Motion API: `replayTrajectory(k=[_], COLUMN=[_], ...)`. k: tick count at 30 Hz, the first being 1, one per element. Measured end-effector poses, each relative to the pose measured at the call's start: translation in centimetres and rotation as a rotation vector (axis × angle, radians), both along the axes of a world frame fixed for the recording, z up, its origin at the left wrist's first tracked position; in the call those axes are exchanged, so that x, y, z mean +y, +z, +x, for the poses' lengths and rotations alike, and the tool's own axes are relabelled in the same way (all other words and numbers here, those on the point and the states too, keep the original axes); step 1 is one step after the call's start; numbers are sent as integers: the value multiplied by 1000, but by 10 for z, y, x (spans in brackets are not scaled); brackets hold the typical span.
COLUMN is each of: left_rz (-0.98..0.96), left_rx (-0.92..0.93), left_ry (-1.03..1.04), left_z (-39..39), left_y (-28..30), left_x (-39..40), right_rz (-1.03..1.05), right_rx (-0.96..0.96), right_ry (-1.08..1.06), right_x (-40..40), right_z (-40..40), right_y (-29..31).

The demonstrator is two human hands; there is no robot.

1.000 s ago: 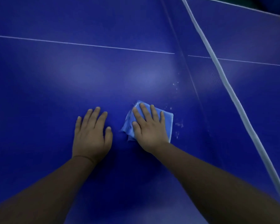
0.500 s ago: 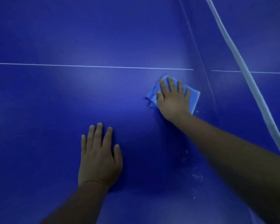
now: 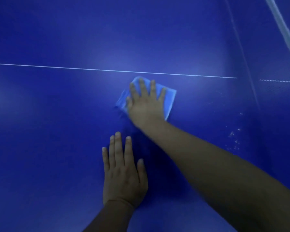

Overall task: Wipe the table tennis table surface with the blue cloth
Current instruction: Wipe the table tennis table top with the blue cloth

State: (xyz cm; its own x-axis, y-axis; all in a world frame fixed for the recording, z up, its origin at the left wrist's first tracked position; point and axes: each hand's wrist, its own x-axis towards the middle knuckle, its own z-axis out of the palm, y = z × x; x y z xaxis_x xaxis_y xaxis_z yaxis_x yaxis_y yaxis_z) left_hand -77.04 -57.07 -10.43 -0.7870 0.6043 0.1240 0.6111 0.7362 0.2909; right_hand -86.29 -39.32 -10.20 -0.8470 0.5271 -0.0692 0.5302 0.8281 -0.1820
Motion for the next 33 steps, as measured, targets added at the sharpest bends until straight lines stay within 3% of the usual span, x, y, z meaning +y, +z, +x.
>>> replayTrajectory(k=[4, 7, 10, 14, 20, 25, 29, 33], left_rz=[-45, -64, -56, -35, -20, -13, -30, -58], left_rx=[-33, -51, -60, -46, -84, -93, -96, -111], left_ry=[-12, -29, -46, -50, -50, -51, -57, -56], left_z=[0, -1, -2, -3, -3, -4, -4, -5], left_y=[1, 2, 2, 2, 3, 2, 2, 3], left_x=[1, 1, 0, 1, 2, 5, 6, 4], right_rz=[31, -8, 43, 18, 107, 46, 6, 41], right_rx=[-12, -12, -51, -120, -106, -67, -72, 6], right_ry=[-429, -626, -574, -237, -438, -187, -400, -695], right_x=[100, 127, 85, 48, 117, 124, 183, 191], right_z=[39, 102, 122, 84, 112, 55, 36, 107], right_y=[1, 10, 10, 12, 14, 14, 13, 11])
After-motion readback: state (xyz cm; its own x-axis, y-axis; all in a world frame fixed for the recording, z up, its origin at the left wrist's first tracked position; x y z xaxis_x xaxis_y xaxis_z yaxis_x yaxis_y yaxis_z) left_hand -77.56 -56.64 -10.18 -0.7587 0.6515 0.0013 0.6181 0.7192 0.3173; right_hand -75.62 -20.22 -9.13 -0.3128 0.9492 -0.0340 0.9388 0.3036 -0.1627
